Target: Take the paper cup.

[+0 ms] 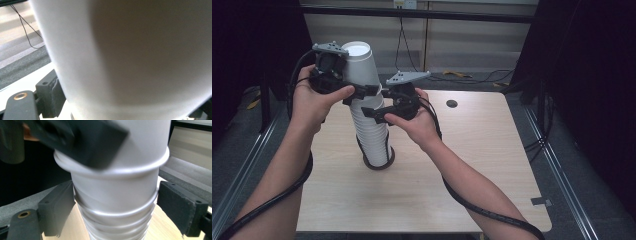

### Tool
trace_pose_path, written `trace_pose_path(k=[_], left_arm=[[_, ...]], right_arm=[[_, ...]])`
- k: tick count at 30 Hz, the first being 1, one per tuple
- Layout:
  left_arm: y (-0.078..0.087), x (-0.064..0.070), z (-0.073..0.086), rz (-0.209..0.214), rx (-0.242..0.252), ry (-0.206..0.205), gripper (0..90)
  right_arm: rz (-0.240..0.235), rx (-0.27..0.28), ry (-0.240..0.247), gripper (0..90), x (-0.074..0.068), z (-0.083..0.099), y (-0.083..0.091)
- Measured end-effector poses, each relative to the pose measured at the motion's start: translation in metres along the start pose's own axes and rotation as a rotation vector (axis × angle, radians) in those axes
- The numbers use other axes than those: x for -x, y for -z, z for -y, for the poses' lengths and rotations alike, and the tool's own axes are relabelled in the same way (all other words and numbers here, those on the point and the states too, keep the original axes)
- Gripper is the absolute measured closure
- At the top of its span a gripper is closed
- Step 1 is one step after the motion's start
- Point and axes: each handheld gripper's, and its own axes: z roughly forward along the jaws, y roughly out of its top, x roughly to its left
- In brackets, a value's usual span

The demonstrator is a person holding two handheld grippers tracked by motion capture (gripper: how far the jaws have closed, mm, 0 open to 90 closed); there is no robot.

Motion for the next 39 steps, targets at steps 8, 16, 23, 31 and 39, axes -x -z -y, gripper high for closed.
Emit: trace_pose_path(k=[8, 16, 23, 31, 39], left_arm=[[0.011, 0.001, -0.012, -0.005, 0.034, 0.0, 13.4], [0.017, 0.002, -0.02, -0.002, 0.049, -0.002, 14.5], [0.027, 0.0, -0.027, -0.008, 0.069, 0.008, 14.6], [0.033, 0.003, -0.034, -0.009, 0.092, 0.002, 14.6], [0.036, 0.007, -0.039, -0.008, 0.103, -0.01, 14.6]], right_arm=[[0.005, -0.003, 0.011, 14.3, -0.001, 0.0, 0.0], [0.008, 0.001, 0.014, 14.7, 0.001, 0.001, 0.002], [0.003, -0.003, 0.015, 14.6, 0.0, 0.003, 0.001], [0.006, -0.01, 0.023, 14.6, 0.001, 0.005, 0.002], [0.008, -0.008, 0.021, 14.4, 0.003, 0.006, 0.007]])
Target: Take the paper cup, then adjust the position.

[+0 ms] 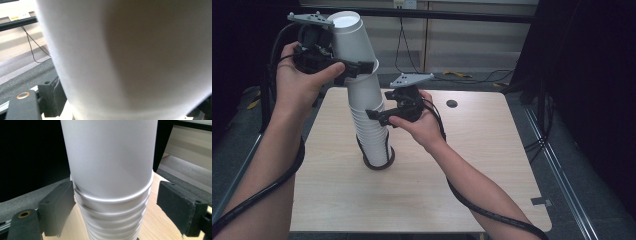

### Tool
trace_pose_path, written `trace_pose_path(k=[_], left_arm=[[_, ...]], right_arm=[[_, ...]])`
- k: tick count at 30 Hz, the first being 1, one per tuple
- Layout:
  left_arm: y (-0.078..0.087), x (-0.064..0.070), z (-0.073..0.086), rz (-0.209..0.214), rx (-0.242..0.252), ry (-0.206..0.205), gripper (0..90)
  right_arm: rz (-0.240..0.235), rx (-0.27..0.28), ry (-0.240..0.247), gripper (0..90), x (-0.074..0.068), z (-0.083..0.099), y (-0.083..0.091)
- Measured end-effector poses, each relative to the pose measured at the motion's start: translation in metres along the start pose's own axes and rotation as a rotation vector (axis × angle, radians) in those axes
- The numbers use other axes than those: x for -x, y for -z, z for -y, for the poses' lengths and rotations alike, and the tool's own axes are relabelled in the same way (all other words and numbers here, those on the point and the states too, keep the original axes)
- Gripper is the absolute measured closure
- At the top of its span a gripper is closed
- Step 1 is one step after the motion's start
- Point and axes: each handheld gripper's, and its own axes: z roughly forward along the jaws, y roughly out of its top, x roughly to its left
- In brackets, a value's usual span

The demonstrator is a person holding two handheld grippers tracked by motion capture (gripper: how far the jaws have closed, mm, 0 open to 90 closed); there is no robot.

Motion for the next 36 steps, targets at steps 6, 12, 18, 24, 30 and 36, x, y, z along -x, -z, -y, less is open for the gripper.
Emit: trace_pose_path(k=[6, 12, 18, 24, 30, 36], left_arm=[[0.005, 0.003, -0.002, 0.002, 0.011, -0.009, 14.6], [0.011, 0.003, -0.003, -0.004, 0.004, -0.018, 14.6], [0.016, 0.003, 0.0, -0.001, -0.007, -0.018, 14.5], [0.029, -0.004, 0.009, 0.003, 0.008, 0.002, 14.4], [0.04, -0.007, 0.014, -0.002, 0.009, -0.002, 14.5], [0.051, -0.014, 0.025, -0.003, 0.021, 0.019, 14.5]], right_arm=[[-0.003, -0.001, -0.007, 14.1, 0.002, 0.005, 0.001], [-0.002, -0.007, -0.003, 14.0, 0.003, 0.008, 0.003], [0.002, -0.007, -0.004, 14.0, 0.005, 0.009, 0.005], [0.0, -0.011, -0.001, 14.0, 0.004, 0.01, 0.005], [-0.001, -0.014, -0.005, 14.0, 0.006, 0.013, 0.004], [-0.002, -0.018, -0.001, 14.0, 0.006, 0.013, 0.005]])
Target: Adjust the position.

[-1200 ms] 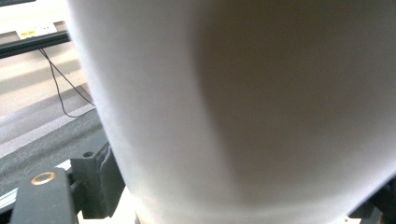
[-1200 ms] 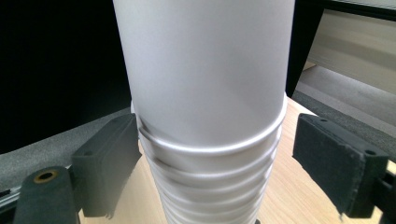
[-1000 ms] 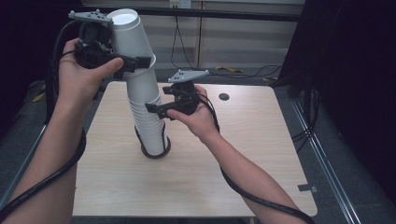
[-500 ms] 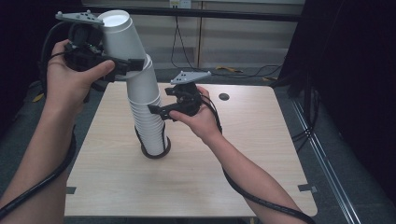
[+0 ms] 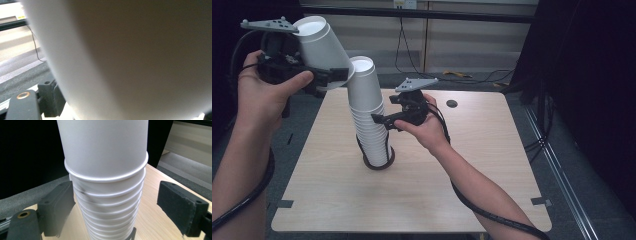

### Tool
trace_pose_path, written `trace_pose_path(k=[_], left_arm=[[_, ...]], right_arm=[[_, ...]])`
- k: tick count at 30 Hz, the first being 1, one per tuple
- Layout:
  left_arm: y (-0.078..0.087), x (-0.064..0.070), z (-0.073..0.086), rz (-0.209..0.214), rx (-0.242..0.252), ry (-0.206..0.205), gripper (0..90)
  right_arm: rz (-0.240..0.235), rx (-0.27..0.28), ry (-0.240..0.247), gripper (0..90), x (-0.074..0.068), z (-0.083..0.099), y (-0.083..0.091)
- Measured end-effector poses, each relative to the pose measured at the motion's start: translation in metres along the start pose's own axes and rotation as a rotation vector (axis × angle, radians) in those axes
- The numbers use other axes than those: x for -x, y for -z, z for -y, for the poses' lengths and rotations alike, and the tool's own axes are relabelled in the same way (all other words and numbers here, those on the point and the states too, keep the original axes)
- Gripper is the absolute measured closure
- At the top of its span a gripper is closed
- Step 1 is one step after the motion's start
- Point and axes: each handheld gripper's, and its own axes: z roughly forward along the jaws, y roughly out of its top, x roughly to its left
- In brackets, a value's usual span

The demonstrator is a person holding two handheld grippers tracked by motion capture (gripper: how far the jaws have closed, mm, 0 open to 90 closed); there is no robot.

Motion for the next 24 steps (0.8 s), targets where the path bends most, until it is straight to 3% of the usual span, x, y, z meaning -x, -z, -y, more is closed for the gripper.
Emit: trace_pose_path(k=[12, 22, 24], left_arm=[[0.019, -0.007, 0.014, -0.011, -0.001, 0.009, 14.9], [0.025, -0.018, 0.048, -0.017, -0.037, 0.028, 15.1], [0.022, -0.019, 0.061, -0.015, -0.049, 0.036, 15.2]], right_arm=[[-0.005, -0.01, 0.002, 14.0, 0.0, 0.004, 0.0], [-0.007, -0.017, -0.003, 14.0, 0.007, 0.01, 0.006], [-0.013, -0.025, 0.002, 14.0, 0.009, 0.013, 0.009]])
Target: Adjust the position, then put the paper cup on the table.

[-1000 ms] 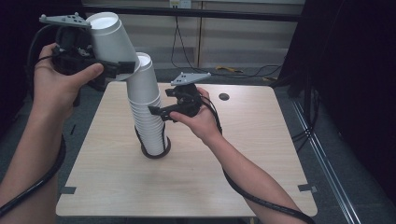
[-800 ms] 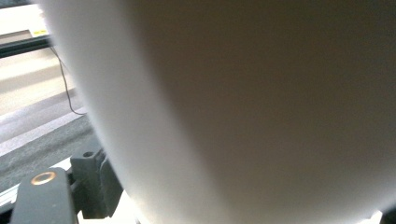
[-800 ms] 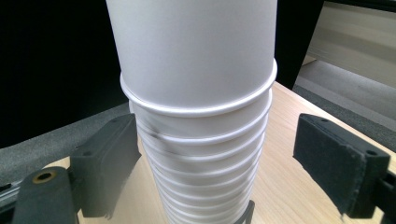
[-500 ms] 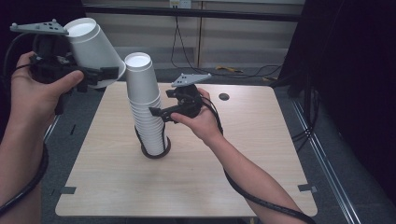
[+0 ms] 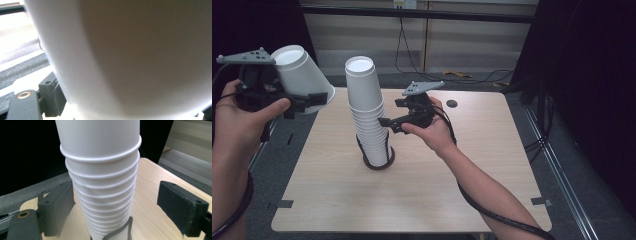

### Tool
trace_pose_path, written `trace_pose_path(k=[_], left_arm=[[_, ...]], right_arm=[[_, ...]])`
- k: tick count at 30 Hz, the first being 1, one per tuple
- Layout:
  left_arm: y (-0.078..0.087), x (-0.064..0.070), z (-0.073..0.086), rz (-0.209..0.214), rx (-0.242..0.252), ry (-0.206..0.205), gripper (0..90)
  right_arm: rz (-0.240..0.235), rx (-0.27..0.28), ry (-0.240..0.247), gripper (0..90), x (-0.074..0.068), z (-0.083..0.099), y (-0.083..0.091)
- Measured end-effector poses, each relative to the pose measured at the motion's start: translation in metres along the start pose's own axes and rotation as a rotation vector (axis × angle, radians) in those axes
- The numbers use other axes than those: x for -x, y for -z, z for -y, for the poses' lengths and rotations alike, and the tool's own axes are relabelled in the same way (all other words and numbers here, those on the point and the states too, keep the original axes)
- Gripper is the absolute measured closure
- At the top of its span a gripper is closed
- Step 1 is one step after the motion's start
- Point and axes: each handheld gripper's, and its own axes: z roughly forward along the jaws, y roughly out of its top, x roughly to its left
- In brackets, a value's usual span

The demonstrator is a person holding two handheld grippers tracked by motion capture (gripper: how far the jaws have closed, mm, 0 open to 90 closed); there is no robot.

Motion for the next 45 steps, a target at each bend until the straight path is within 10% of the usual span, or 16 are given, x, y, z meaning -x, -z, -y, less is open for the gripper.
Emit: trace_pose_path(k=[21, 45], left_arm=[[-0.022, 0.018, 0.047, 0.059, -0.106, -0.04, 15.4], [-0.064, 0.081, 0.053, 0.234, -0.201, -0.161, 15.3]], right_arm=[[-0.015, -0.052, 0.022, 13.9, 0.007, 0.026, 0.02], [0.007, -0.051, -0.039, 13.9, 0.033, 0.067, 0.064]])
